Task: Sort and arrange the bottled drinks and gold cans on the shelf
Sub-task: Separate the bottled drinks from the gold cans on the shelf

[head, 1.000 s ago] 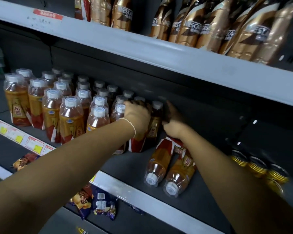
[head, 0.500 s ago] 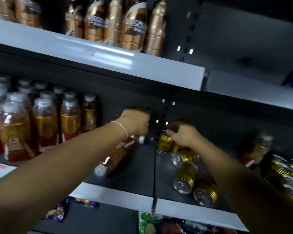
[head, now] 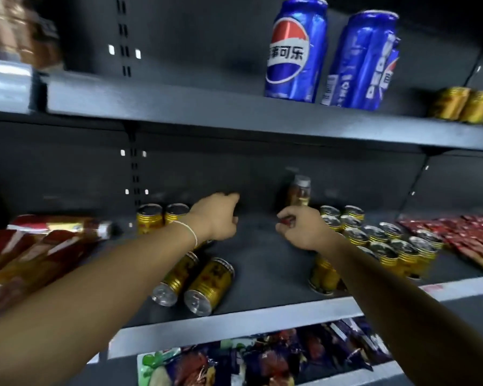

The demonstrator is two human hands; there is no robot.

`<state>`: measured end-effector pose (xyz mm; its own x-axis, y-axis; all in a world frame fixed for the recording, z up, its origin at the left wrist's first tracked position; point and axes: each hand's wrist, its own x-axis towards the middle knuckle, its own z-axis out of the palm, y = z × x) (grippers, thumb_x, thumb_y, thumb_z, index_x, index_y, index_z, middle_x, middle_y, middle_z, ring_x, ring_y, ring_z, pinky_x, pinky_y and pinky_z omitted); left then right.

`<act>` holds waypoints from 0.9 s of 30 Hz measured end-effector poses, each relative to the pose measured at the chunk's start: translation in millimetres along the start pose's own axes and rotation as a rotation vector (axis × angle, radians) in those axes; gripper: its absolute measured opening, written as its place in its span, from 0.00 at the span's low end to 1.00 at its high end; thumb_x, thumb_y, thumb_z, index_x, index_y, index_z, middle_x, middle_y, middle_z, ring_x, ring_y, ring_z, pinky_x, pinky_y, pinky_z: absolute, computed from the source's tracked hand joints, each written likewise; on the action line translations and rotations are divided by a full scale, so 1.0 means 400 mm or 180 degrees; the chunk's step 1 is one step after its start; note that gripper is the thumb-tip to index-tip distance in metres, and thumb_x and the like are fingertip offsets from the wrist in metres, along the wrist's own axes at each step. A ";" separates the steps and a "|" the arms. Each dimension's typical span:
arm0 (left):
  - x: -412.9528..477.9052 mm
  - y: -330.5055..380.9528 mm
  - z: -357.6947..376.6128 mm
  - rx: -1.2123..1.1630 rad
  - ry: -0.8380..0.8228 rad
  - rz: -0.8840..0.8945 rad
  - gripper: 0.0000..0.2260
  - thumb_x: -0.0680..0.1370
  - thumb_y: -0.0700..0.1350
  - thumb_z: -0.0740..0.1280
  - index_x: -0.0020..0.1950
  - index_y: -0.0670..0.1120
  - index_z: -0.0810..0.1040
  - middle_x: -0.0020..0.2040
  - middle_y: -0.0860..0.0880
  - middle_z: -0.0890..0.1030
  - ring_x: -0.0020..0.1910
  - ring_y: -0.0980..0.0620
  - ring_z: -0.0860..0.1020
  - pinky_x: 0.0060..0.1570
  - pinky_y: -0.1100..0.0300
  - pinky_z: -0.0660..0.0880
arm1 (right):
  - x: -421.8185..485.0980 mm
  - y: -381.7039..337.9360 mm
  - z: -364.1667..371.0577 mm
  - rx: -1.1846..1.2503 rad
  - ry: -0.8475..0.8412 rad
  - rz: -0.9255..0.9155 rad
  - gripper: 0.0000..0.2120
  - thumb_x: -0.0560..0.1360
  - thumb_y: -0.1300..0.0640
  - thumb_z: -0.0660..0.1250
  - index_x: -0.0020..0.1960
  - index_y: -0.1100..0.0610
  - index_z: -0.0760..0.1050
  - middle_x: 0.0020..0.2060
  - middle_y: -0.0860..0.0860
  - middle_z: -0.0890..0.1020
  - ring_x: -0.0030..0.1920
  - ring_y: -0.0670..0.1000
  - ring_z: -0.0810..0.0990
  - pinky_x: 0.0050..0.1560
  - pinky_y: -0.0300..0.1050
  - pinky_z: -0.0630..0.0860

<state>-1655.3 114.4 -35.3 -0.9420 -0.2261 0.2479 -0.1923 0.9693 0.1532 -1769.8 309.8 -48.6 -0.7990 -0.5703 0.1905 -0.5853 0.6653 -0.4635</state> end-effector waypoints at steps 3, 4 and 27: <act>0.041 0.049 0.041 -0.0038 -0.0007 0.0046 0.24 0.77 0.50 0.64 0.72 0.47 0.64 0.64 0.42 0.73 0.62 0.39 0.74 0.54 0.53 0.73 | 0.022 0.058 -0.012 -0.0035 0.0118 0.0129 0.19 0.75 0.52 0.70 0.65 0.53 0.77 0.57 0.51 0.81 0.56 0.51 0.80 0.59 0.41 0.75; 0.052 0.059 0.050 -0.0065 -0.0008 0.0053 0.25 0.77 0.50 0.64 0.73 0.47 0.63 0.64 0.42 0.72 0.62 0.39 0.74 0.54 0.54 0.72 | 0.033 0.068 -0.016 -0.0097 0.0173 0.0140 0.20 0.75 0.53 0.70 0.67 0.53 0.75 0.60 0.52 0.80 0.58 0.54 0.79 0.61 0.44 0.75; 0.045 -0.018 0.065 0.0037 -0.0058 -0.0134 0.31 0.77 0.50 0.66 0.77 0.49 0.56 0.72 0.42 0.67 0.69 0.39 0.68 0.66 0.45 0.70 | 0.313 0.127 0.022 -0.0843 0.0635 0.0022 0.28 0.77 0.52 0.64 0.74 0.54 0.61 0.69 0.58 0.68 0.67 0.66 0.63 0.59 0.53 0.73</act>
<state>-1678.1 105.8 -56.7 -0.9379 -0.2649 0.2240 -0.2349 0.9601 0.1521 -1898.2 268.0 -55.8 -0.7989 -0.4772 0.3660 -0.5744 0.7858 -0.2292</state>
